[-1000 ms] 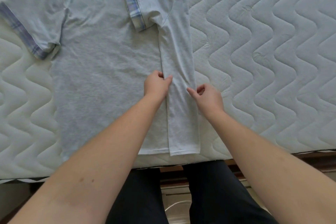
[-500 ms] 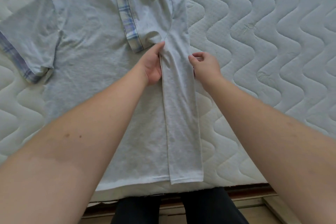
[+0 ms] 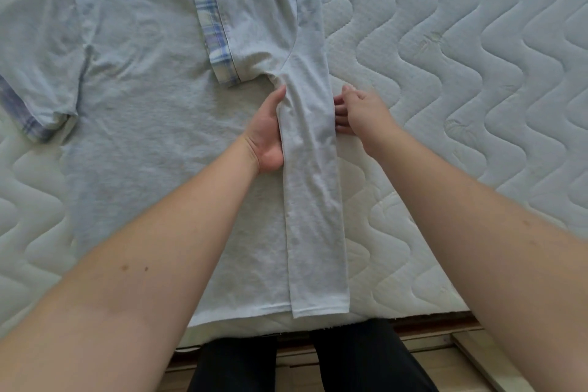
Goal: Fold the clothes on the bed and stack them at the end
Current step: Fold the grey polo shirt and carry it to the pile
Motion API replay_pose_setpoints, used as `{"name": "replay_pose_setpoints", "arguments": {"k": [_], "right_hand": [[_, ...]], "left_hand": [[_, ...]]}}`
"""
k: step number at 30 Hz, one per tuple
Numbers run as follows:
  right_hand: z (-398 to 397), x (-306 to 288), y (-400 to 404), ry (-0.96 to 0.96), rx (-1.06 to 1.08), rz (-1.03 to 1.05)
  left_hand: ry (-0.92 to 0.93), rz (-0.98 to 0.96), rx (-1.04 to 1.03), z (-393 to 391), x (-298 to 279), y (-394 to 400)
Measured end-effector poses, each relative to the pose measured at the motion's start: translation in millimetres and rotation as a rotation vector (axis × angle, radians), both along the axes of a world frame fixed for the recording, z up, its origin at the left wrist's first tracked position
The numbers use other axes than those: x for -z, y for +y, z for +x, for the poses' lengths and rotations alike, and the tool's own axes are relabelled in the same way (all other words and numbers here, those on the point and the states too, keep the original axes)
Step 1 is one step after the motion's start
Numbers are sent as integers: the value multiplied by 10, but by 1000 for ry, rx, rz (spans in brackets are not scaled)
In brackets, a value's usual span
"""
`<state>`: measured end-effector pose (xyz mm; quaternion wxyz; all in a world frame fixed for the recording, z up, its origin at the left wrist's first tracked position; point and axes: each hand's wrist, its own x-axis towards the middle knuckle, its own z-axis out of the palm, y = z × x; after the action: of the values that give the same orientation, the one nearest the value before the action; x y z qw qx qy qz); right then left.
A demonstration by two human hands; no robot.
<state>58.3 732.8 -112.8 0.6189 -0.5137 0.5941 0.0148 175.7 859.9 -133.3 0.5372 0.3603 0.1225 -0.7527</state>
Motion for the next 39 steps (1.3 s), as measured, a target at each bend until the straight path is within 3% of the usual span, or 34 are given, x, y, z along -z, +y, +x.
{"name": "replay_pose_setpoints", "arguments": {"k": [15,23,28,32,36,39], "right_hand": [[-772,-42,753,283,-356,-174],[-1151,-70,1239,342,-485,-153],[-1410,-98,1528,286,-440,-150],[-1639,-134,1754,314,-563,-32],[-1868,-156,1953,398,-518,-14],[-1905,-184,2088,383,-610,15]], "left_hand": [[28,36,50,-653,-82,822],[-100,174,85,-1123,-157,1285],[-344,347,75,-1457,-134,1584],[-624,521,92,-1749,-150,1791],[-853,547,300,-1884,-226,1984],[-1125,527,651,-1923,-271,2063]]}}
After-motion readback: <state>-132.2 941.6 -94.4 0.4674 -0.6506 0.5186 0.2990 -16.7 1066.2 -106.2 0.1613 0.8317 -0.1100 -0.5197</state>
